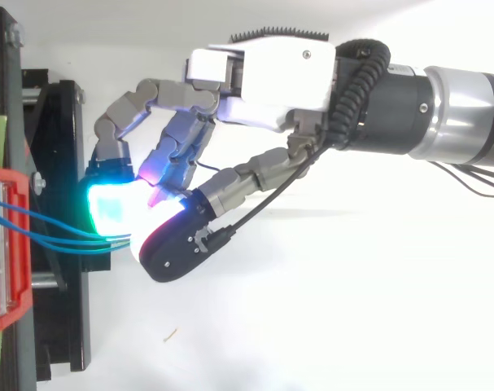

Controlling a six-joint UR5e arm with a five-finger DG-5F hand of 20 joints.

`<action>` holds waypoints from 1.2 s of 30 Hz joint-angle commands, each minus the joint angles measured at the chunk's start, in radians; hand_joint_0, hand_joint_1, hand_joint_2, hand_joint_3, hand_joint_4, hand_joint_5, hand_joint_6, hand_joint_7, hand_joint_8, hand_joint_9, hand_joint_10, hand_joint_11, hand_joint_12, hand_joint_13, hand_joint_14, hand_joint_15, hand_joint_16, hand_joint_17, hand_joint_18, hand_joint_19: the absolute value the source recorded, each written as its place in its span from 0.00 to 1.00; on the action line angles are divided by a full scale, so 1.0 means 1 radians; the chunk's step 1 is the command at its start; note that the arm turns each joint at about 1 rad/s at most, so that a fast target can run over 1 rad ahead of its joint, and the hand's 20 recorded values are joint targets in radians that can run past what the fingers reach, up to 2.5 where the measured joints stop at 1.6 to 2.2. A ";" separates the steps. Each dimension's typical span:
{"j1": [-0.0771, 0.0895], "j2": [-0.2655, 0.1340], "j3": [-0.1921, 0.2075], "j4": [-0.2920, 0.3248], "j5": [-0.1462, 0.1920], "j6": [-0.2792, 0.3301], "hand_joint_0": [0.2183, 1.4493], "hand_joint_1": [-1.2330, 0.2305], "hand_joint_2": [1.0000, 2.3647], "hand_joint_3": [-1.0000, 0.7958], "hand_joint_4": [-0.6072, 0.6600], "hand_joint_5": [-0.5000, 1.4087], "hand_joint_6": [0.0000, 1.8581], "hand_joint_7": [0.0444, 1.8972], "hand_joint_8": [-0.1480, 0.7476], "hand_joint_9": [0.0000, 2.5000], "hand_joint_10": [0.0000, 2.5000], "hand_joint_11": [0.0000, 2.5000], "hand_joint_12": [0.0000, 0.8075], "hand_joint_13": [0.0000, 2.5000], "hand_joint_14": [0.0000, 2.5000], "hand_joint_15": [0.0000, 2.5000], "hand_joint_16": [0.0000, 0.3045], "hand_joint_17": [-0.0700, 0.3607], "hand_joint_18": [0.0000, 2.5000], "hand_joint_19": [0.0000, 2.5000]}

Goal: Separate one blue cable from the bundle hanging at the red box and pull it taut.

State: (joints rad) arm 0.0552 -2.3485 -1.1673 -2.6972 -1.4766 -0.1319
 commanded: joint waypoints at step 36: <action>0.002 0.000 0.000 -0.003 0.001 0.000 0.36 0.29 0.01 0.40 0.51 0.15 0.46 0.48 0.41 0.43 0.00 0.71 0.41 0.48 0.01 0.57 0.16 0.42 0.31 0.28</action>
State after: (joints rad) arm 0.0580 -2.3485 -1.1674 -2.6994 -1.4762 -0.1315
